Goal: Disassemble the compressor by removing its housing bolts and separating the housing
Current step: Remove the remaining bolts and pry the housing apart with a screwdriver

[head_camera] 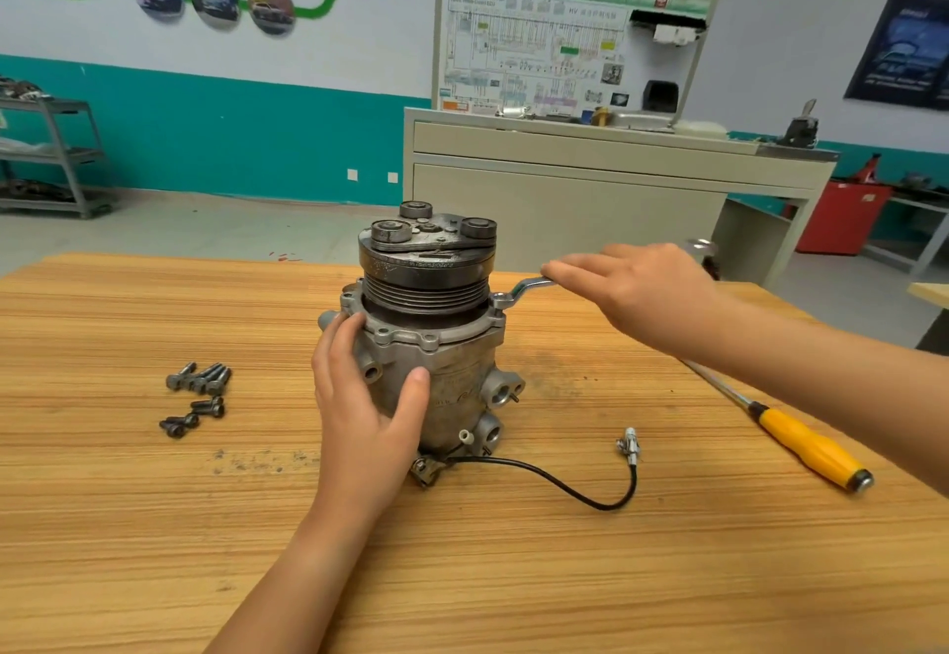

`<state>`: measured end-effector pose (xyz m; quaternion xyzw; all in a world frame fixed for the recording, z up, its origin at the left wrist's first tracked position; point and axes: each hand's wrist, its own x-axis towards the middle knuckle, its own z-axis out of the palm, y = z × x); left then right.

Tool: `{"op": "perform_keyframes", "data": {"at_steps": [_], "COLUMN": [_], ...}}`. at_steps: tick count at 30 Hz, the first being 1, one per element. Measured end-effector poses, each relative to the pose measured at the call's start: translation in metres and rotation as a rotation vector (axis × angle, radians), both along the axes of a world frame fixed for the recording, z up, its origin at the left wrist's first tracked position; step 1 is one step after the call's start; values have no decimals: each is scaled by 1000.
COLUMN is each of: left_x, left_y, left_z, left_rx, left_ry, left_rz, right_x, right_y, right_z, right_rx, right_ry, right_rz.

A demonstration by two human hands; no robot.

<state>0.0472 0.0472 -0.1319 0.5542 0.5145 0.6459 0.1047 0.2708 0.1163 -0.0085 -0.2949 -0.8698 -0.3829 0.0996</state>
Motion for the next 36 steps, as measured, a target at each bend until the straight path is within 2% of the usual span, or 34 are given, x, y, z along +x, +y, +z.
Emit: {"op": "perform_keyframes", "data": {"at_steps": [2, 3, 5, 10, 13, 16, 18, 19, 21, 23, 25, 29, 36], "left_x": [1, 0, -4, 5, 17, 14, 7, 3, -2, -3, -2, 0, 2], "left_y": [0, 1, 2, 4, 6, 7, 10, 11, 13, 14, 14, 15, 14], "left_z": [-1, -1, -1, 5, 14, 14, 17, 20, 23, 23, 21, 21, 22], "left_rx": [3, 7, 22, 63, 28, -24, -63, -86, -118, -116, -103, -92, -51], "left_ry": [-17, -27, -36, 105, 32, 18, 34, 42, 54, 48, 38, 23, 28], "left_rz": [1, 11, 50, 78, 85, 116, 150, 156, 133, 117, 125, 138, 129], "right_x": [-4, -10, -26, -63, -72, -64, -54, -47, -32, -21, -17, -34, -69], "right_y": [19, 28, 41, 55, 53, 47, 35, 27, 6, -18, -35, -52, -74], "right_z": [-7, -13, -27, -49, -56, -55, -49, -46, -41, -39, -37, -22, 3], "right_rx": [99, 134, 120, 74, -73, -300, -432, -446, -428, -386, -324, -290, -270], "right_ry": [153, 220, 363, 655, 755, 1060, 1215, 1200, 986, 683, 510, 311, 5], "right_rz": [224, 271, 266, 235, 198, 73, 83, 93, 38, -145, -310, -478, -604]}}
